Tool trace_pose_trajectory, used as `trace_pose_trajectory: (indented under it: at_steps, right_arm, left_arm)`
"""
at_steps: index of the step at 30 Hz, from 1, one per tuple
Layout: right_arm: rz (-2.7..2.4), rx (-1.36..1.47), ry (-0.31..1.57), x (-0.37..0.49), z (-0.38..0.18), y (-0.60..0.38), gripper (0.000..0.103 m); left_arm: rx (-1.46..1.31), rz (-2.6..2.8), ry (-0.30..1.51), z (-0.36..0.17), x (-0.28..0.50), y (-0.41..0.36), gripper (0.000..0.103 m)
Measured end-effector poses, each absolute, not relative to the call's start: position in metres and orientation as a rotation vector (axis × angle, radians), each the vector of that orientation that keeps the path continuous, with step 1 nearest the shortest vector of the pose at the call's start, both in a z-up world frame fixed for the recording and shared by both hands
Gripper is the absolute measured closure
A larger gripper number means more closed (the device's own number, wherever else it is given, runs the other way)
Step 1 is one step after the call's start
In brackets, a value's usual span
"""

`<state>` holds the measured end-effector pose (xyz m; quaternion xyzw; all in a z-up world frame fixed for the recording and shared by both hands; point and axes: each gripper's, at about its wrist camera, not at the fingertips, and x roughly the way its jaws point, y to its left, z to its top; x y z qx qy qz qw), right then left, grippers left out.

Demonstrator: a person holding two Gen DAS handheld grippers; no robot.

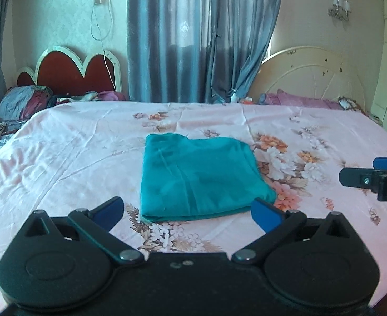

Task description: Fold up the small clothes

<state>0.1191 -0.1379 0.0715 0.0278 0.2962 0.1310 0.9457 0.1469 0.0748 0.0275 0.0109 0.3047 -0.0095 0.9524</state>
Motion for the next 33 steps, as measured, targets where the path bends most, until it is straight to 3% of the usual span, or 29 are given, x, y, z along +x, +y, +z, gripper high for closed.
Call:
trace_pose_trajectory:
  at_steps: [33]
  right_arm:
    - [0.273, 0.05, 0.581, 0.109, 0.084, -0.147, 0.0]
  left_arm:
    - [0.024, -0.016, 0.579, 0.04, 0.137, 0.07, 0.0]
